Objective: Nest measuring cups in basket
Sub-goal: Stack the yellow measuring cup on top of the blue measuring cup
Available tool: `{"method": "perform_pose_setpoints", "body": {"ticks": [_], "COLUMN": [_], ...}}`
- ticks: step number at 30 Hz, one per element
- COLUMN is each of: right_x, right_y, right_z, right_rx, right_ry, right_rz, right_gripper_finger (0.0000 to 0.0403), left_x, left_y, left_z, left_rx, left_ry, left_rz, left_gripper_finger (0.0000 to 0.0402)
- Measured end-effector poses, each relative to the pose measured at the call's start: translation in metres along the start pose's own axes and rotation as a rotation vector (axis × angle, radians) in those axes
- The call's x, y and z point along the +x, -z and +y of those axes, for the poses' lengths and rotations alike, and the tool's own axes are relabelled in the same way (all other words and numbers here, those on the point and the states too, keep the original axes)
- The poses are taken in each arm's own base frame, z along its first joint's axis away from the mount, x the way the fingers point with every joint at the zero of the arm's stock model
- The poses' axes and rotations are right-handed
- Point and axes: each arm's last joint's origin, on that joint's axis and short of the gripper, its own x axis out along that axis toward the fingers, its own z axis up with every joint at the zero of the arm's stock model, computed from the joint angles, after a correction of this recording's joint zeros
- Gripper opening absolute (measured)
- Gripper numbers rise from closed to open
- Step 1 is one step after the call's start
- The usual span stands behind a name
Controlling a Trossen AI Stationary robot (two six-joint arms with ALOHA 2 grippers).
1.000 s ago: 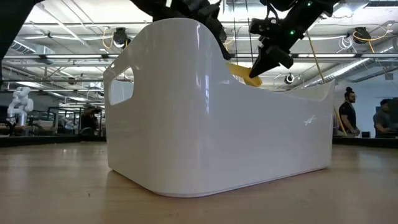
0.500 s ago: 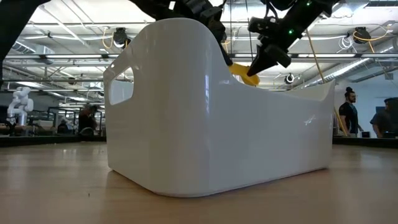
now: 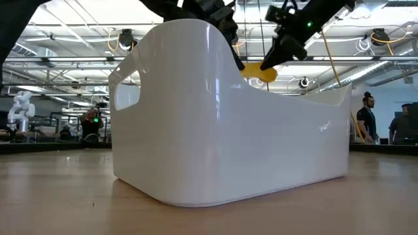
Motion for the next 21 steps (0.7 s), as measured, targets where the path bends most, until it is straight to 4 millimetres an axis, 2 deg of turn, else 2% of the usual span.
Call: {"method": "perform_pose_setpoints", "body": {"ticks": [7, 11, 14, 17, 21], "right_x": [-0.031, -0.054, -0.072, -0.085, -0.079], "right_y": [0.000, 0.002, 0.004, 0.007, 0.021], "right_z": [-0.018, -0.031, -0.038, -0.042, -0.033], "right_rx": [0.093, 0.206, 0.300, 0.401, 0.514], "right_ry": [0.058, 0.093, 0.048, -0.020, -0.098], "right_rz": [-0.099, -0.183, -0.278, -0.436, -0.645], "right_gripper_finger": [0.0196, 0.0250, 0.0265, 0.0264, 0.0254], "left_x": [-0.009, -0.022, -0.038, -0.050, -0.058], "left_y": [-0.006, -0.011, -0.016, -0.010, 0.008], "left_z": [-0.003, -0.007, -0.014, -0.018, -0.022], "left_rx": [0.027, 0.058, 0.096, 0.126, 0.136], "left_ry": [-0.050, -0.114, -0.140, -0.146, -0.106], "left_rz": [-0.045, -0.098, -0.202, -0.309, -0.550], "left_gripper_finger": [0.0005, 0.0005, 0.0005, 0.0005, 0.0005]}}
